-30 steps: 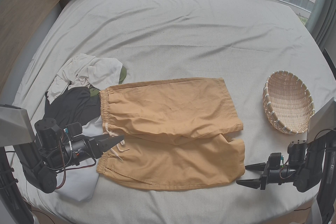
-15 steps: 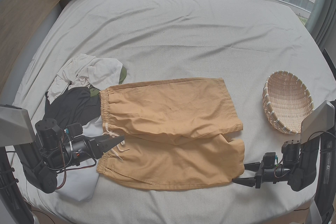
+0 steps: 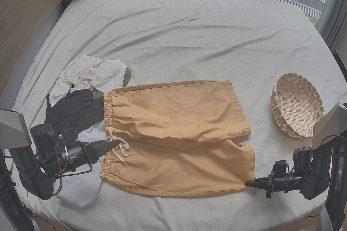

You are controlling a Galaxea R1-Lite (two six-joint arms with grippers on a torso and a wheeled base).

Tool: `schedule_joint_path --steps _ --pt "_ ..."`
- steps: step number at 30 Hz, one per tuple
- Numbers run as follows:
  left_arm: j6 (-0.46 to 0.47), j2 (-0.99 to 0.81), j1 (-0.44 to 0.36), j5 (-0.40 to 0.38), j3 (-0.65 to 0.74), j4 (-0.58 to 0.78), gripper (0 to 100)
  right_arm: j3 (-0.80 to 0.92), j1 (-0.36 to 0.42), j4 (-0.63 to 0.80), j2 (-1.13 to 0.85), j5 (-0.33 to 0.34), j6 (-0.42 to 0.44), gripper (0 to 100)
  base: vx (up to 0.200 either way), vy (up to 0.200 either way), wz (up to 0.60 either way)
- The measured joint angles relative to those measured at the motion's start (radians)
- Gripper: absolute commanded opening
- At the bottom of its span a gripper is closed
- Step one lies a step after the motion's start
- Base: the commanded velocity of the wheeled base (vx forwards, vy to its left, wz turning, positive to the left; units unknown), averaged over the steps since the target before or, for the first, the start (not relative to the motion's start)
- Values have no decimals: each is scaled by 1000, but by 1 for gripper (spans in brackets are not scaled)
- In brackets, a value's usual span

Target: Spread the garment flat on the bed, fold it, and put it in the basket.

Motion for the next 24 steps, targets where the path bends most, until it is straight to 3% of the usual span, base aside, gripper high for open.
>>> schedule_joint_path --steps 9,24 --pt "13 -3 74 -48 122 1 100 60 41 0 -31 -79 15 0 0 0 0" --pt "98 179 84 -41 168 1 100 57 73 -1 -34 -86 32 0 0 0 0"
